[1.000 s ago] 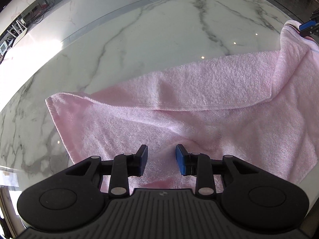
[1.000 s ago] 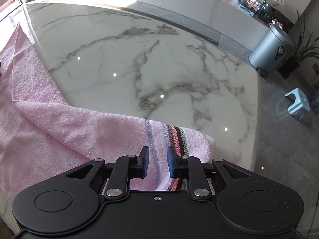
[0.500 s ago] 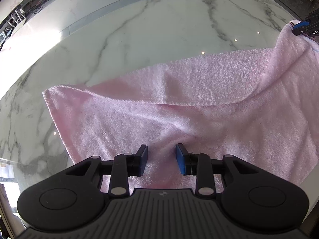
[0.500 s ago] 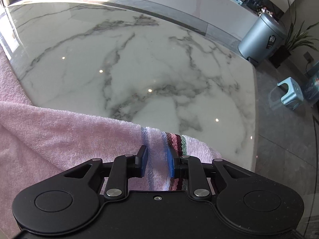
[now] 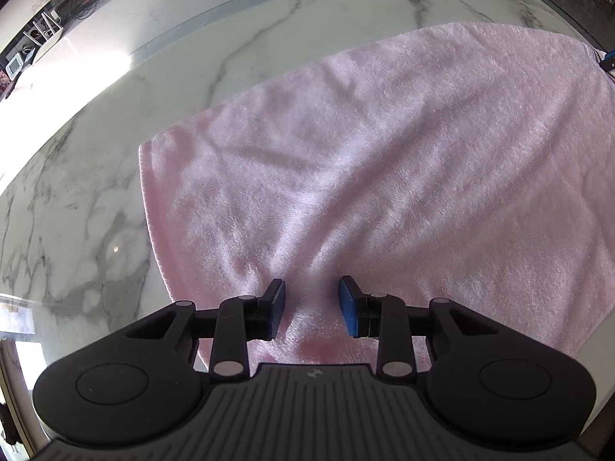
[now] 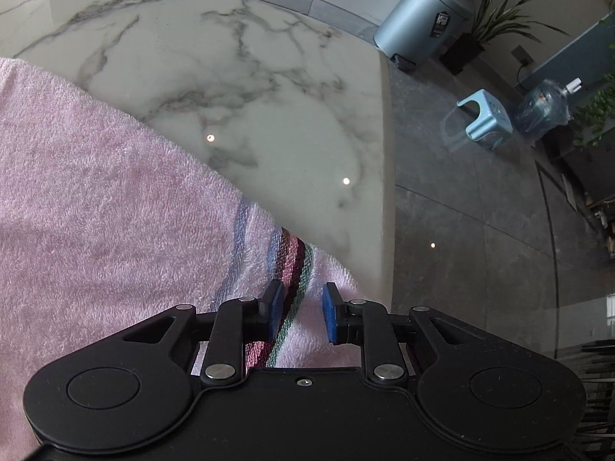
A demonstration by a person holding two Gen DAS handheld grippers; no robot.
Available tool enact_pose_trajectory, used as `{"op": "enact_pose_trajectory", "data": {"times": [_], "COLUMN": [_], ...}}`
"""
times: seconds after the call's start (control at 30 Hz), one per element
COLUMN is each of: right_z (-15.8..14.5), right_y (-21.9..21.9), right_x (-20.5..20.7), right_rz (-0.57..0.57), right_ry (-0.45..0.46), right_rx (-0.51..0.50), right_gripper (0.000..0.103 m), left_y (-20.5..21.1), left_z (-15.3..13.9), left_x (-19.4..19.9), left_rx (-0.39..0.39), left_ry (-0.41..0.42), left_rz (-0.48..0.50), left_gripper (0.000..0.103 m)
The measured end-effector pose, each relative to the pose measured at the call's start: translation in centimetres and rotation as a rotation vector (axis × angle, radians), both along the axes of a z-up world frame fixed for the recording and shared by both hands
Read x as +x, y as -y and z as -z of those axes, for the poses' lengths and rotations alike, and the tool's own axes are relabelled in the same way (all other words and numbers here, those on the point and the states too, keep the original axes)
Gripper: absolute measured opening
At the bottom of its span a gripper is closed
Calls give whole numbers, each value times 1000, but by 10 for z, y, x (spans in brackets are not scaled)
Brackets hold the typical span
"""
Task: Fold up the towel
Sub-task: 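Smooth the towel flat on the table with both open grippers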
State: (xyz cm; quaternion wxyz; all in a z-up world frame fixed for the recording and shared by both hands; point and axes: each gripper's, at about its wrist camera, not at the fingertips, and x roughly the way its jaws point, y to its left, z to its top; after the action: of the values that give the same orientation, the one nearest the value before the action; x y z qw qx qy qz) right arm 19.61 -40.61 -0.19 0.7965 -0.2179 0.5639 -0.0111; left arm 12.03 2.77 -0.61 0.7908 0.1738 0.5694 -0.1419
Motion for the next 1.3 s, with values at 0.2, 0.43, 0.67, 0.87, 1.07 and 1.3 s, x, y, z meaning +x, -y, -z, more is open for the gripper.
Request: {"op": "enact_pose_trajectory", "data": {"times": [0.2,0.43,0.67,0.87,1.07,1.3], "right_z": [-2,-9,-14,-19,-48,-71], "right_y": [-4,1,5,4,-3,-48], "right_x": [-26,-59,-88,-92,-106,-141], "right_rz": [-45,-42,-31,-26,-110,-365], "right_ry": [-59,-95,-104,-113,-84,-122], "right_rx": [24,97,129,123,146,229], "right_gripper": [12,12,12,12,24,27], "left_y": [-1,-5,-8,-10,12,85], "left_z": [2,2,5,4,-25,-45], "left_x": [10,-5,-15,-10,-28,-72], "left_rx": [9,34,22,9,-34,-158], "left_ry": [-29,-48,-38,-31,38,-1], "left_rz": [6,5,-28,-95,-95,37], "left_gripper": [30,30,30,30,32,39]}}
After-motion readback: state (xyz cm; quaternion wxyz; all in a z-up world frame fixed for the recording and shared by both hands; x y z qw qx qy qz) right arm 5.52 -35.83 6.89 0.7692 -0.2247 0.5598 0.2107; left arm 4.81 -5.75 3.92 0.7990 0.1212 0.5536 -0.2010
